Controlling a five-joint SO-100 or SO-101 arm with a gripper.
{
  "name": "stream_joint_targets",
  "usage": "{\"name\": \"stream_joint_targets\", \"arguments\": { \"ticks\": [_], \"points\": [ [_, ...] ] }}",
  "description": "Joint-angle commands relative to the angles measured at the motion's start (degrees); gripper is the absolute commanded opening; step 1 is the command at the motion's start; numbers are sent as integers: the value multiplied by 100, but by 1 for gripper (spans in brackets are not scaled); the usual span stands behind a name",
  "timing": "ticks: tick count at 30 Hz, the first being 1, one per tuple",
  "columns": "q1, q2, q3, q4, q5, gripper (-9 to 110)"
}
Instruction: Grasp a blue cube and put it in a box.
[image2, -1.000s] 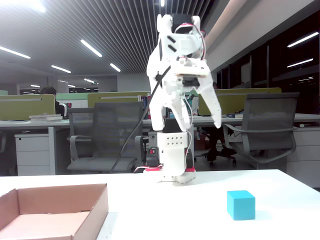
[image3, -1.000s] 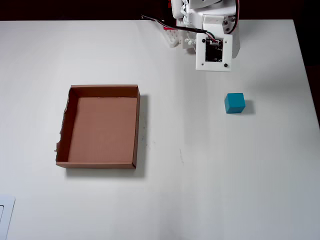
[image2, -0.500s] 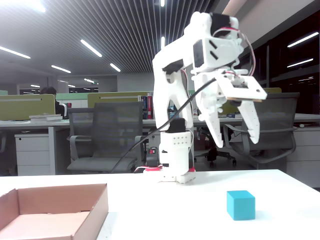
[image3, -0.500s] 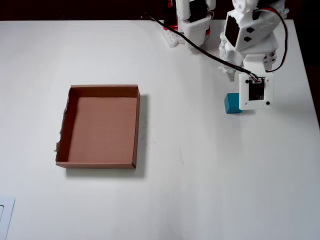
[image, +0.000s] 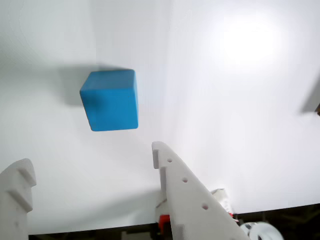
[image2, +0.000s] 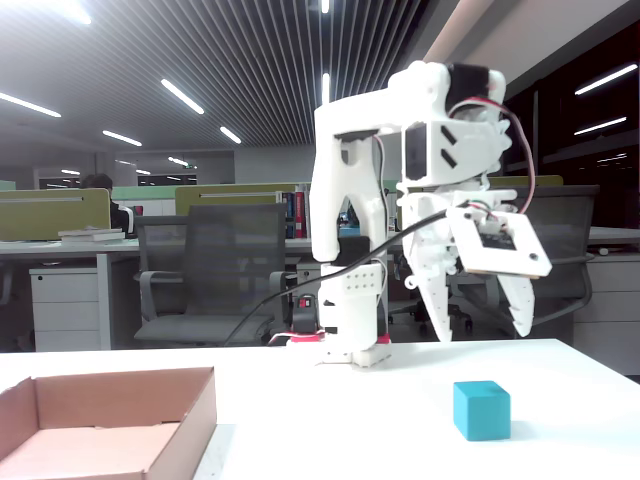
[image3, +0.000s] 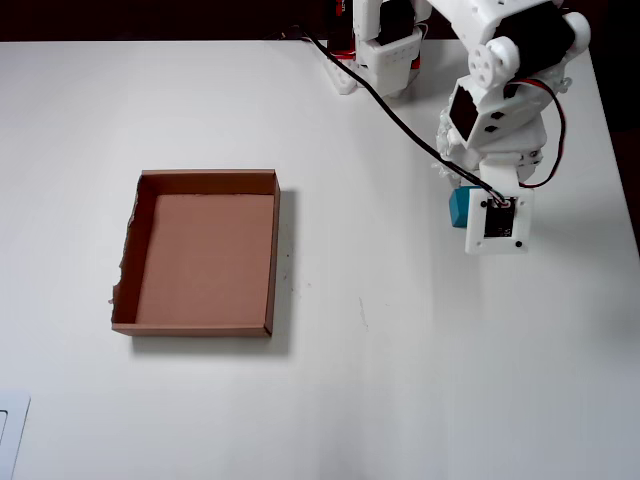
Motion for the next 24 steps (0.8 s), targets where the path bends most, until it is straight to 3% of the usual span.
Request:
{"name": "stream_joint_targets", "arguments": {
  "ticks": [1, 24],
  "points": [
    [79, 44, 149, -167, -44, 31],
    [79, -185, 1011, -1055, 9, 30]
  ]
}}
